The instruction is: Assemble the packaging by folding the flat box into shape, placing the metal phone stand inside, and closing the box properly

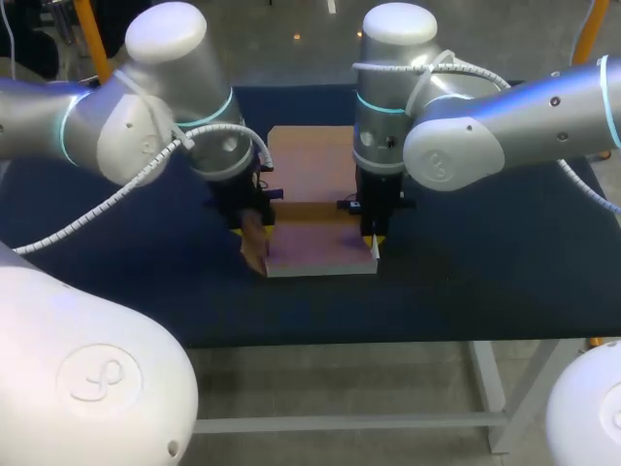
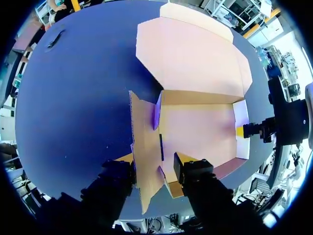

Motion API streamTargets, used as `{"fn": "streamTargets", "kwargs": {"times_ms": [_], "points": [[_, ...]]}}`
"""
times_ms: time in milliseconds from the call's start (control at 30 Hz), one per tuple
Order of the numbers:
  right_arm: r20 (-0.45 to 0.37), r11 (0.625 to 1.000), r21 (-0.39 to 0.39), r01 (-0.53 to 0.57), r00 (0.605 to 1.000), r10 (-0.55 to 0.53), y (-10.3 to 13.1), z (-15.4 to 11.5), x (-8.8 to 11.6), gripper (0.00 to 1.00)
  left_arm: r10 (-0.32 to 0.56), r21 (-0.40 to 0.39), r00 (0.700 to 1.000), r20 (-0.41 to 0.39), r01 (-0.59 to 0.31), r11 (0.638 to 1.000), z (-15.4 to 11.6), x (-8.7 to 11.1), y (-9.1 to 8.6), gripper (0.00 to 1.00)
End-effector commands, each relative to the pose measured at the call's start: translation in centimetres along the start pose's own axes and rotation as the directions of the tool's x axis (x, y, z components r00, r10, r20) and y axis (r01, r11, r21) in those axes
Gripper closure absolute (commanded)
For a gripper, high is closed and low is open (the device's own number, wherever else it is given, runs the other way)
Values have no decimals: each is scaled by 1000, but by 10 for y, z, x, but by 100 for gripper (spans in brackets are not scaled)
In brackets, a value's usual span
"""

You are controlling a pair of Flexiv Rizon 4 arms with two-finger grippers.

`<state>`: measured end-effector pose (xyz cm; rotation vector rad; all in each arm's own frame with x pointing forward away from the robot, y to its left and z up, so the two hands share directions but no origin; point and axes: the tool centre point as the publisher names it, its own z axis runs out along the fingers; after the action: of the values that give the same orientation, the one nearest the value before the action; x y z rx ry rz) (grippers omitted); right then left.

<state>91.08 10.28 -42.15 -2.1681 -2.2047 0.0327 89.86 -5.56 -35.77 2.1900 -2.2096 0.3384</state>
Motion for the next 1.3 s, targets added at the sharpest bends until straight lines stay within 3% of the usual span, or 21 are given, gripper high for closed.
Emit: {"fn": "streamTargets", "kwargs": {"times_ms": [33,333,467,500,633,700,967,1300], "points": [[3,1000,7,1,1000,-1,2,2,1,100,-20,32,1000,-6,20,999,-23,-18,12,44],[3,1000,7,1,1000,-1,2,2,1,100,-53,49,992,-118,59,997,-33,-53,22,38],[3,1000,7,1,1000,-1,2,2,1,100,-43,60,982,-185,55,997,-34,-63,27,40],[3,1000,7,1,1000,-1,2,2,1,100,-42,58,977,-210,55,997,-34,-65,28,43],[3,1000,7,1,1000,-1,2,2,1,100,-35,53,962,-269,51,997,-29,-72,31,74],[3,1000,7,1,1000,-1,2,2,1,100,-33,56,957,-289,52,997,-26,-75,32,100],[3,1000,7,1,1000,-1,2,2,1,100,-20,61,929,-371,46,997,-13,-85,35,100],[3,1000,7,1,1000,-1,2,2,1,100,-12,51,870,-494,42,998,2,-92,36,100]]}}
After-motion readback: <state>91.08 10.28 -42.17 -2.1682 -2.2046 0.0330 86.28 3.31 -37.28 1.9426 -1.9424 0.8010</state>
